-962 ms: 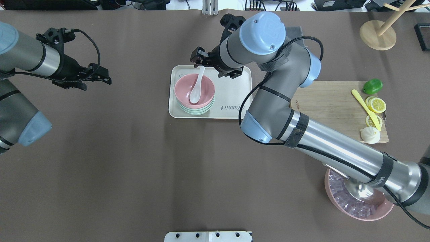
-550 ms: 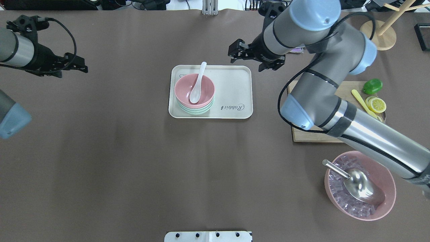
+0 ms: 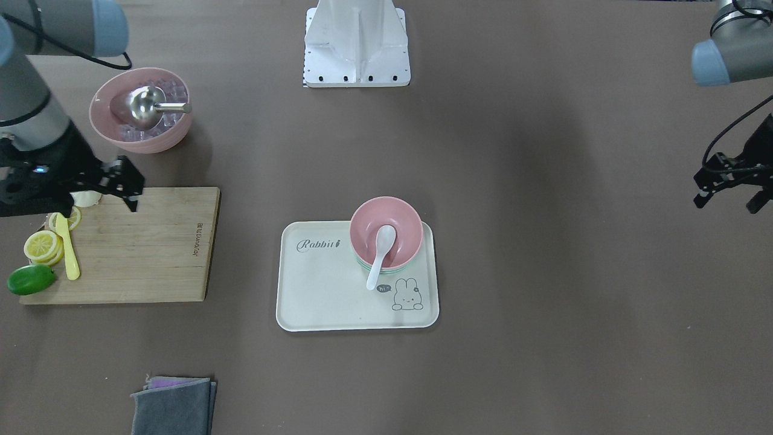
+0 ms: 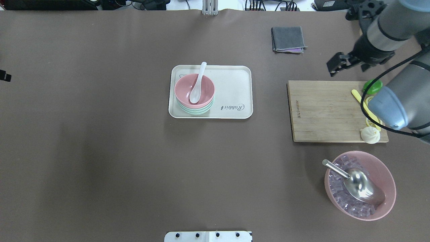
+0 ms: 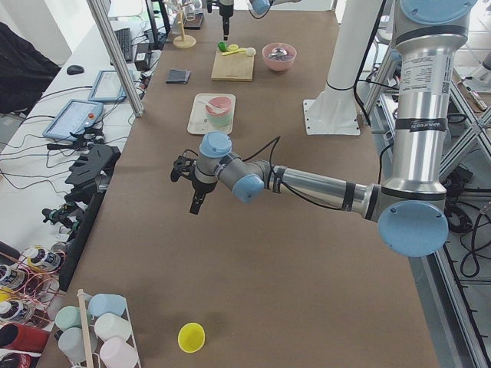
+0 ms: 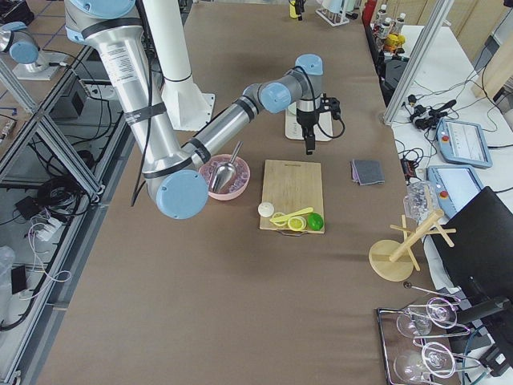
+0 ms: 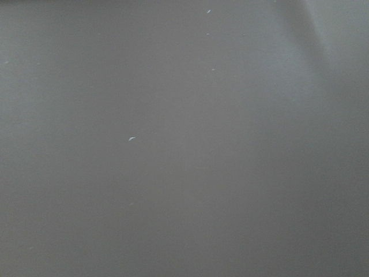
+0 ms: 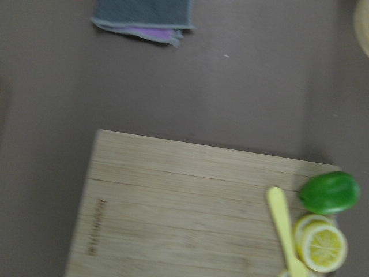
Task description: Stack pink bowl on green and place spoon
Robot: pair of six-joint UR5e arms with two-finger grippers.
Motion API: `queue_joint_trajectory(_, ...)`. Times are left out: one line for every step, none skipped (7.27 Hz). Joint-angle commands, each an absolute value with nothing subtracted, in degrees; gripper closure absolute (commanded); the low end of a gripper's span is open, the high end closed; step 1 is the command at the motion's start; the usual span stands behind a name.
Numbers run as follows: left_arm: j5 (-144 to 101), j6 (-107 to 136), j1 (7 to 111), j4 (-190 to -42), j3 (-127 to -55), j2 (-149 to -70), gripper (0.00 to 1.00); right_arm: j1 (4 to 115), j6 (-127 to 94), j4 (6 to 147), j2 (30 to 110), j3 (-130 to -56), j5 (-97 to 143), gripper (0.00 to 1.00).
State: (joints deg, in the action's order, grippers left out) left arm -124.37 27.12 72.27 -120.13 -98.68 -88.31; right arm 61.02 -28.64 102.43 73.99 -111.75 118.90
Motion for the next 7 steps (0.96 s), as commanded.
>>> queue_joint_trajectory(-125.3,23.9,74.4,-120.8,-98.2,-84.8,0.02,72.5,-9.4,104.4,87.7,-113.1,122.3,0.00)
queue_joint_trajectory(-124.8,23.9,74.5,-120.8,-97.1,-84.9,0.02,78.2,-5.9,104.4,91.0,-112.2,127.4,0.00)
queue_joint_trajectory(-124.8,23.9,74.5,-120.5,-95.8,-84.3,0.02,81.8,-2.8,104.2,95.4,-112.1,129.4,0.00)
queue_joint_trajectory(-125.0,23.9,74.7,-120.8,-93.6,-82.9,0.02,85.0,1.2,104.2,96.9,-110.6,129.5,0.00)
queue_joint_trajectory(-125.7,24.1,78.5,-119.9,-92.2,-83.6,0.02,87.0,2.3,104.2,97.9,-109.1,131.3,0.00)
queue_joint_trajectory(-127.9,24.1,79.7,-119.0,-92.0,-83.7,0.02,89.5,3.9,102.8,98.3,-104.8,134.7,0.00)
queue_joint_trajectory(-130.2,24.0,81.8,-114.3,-92.0,-85.6,0.02,92.1,5.3,98.9,96.9,-99.1,135.3,0.00)
